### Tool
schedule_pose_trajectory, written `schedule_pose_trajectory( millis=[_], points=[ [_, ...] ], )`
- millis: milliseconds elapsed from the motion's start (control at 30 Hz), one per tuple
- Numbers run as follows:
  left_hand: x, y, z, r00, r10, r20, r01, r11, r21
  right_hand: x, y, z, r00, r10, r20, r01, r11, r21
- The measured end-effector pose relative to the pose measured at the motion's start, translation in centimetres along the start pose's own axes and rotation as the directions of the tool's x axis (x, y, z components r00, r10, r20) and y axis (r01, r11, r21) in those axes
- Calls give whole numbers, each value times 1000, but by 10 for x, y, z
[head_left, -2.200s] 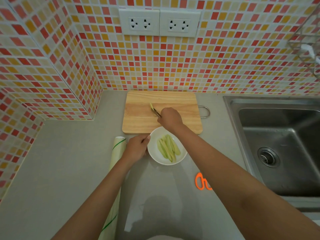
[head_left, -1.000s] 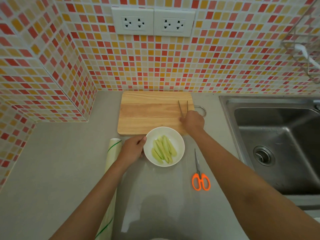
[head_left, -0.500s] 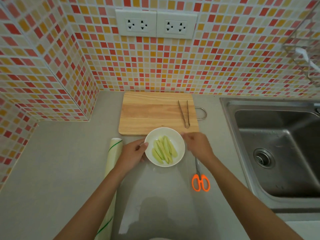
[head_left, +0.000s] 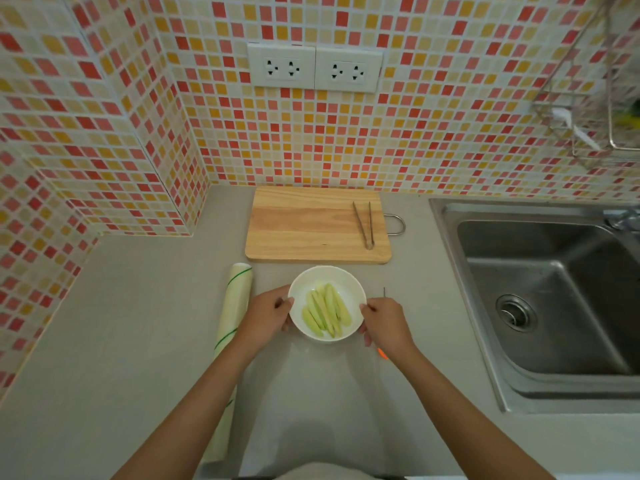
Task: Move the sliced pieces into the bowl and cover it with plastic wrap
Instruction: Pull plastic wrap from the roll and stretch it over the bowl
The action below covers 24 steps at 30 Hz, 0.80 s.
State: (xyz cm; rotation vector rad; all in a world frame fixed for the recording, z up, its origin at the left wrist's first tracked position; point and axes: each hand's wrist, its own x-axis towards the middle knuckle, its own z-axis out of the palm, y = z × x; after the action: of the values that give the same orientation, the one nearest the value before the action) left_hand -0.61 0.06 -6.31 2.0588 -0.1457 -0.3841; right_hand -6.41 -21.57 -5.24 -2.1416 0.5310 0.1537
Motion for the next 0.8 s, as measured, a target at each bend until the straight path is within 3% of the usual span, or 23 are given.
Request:
schedule_pose_trajectory(
  millis=[333,433,500,600,700,800],
  points=[
    [-19,1,1,1000,-5,-9,5,1000,28,-14,4,1,999,51,2,-51,999,-2],
    [-23,-3,-10,979,-61,-196,88,987,132,-14,4,-3,998,46,-45,-46,999,-7],
    [-32,-10,-24,928,-38,-370,148,951,272,-15,4,-7,996,43,-82,-42,999,19],
    [-49,-26,-42,870,-82,-486,293,880,374,-20,4,-11,991,91,-102,-79,990,113],
    [-59,-42,-45,869,-216,-446,408,822,397,-27,4,-11,992,85,-96,-74,991,112],
    [-60,-51,-42,889,-321,-327,429,835,344,-36,3,-10,994,37,-106,-30,997,64]
  ],
)
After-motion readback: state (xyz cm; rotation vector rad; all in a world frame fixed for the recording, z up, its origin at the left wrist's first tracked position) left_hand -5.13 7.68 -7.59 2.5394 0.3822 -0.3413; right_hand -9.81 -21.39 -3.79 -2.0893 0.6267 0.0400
